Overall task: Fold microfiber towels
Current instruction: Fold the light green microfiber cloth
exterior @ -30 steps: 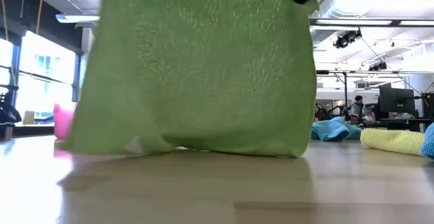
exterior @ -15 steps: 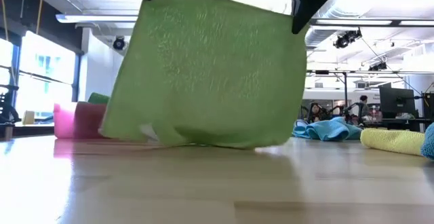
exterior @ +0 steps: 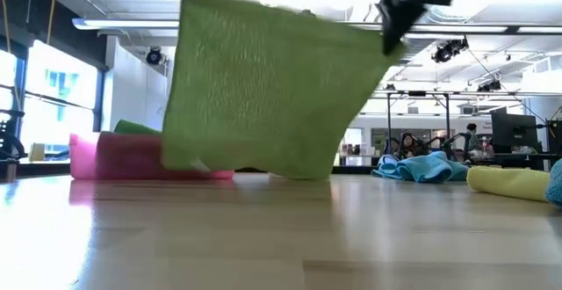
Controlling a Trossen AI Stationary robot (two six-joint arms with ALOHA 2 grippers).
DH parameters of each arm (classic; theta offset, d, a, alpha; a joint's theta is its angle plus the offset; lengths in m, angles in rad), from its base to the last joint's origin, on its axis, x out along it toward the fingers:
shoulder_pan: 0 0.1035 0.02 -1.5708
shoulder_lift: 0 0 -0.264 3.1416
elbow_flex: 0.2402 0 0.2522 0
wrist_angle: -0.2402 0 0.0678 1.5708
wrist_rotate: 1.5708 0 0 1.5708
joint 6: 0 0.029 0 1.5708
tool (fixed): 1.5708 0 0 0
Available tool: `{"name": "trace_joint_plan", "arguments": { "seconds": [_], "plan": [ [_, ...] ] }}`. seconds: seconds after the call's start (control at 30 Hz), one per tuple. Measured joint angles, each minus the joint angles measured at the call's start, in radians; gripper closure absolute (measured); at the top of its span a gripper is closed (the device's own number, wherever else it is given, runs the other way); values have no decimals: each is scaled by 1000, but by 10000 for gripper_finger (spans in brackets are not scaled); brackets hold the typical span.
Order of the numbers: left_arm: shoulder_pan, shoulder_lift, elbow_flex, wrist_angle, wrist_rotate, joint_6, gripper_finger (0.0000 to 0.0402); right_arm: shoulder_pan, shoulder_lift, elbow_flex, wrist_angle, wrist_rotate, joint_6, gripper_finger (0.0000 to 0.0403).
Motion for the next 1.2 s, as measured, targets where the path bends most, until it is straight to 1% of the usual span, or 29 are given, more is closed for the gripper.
{"name": "trace_joint_plan", "arguments": {
  "seconds": [0.1, 0.2, 0.3, 0.4, 0.5, 0.57, 0.67, 0.8, 0.9, 1.0, 1.2],
  "plan": [
    [-87, 28, -119, 181, 101, -21, 402, 66, 1, -134, 108, -147, 58, 403],
    [-167, 68, -226, 441, 160, -23, 402, 156, 2, -269, 295, -262, 65, 403],
    [-226, 132, -294, 710, 203, -9, 402, 246, 2, -357, 495, -321, 62, 403],
    [-258, 209, -302, 895, 231, 24, 402, 312, 2, -401, 648, -354, 57, 403],
    [-270, 279, -302, 1018, 296, 26, 401, 353, 2, -413, 732, -373, 60, 403],
    [-270, 311, -302, 1073, 330, -3, 402, 368, 2, -414, 740, -404, 61, 403],
    [-269, 337, -302, 1089, 330, -76, 401, 369, 2, -414, 734, -436, 33, 403],
    [-266, 337, -302, 1046, 267, -160, 401, 337, 2, -414, 723, -430, -74, 403],
    [-265, 327, -302, 971, 224, -216, 401, 293, 2, -414, 723, -410, -144, 403],
    [-265, 326, -302, 873, 194, -307, 401, 245, 2, -414, 725, -372, -223, 403],
    [-258, 327, -302, 675, 146, -591, 401, 149, 30, -414, 734, -310, -439, 403]
  ]
}}
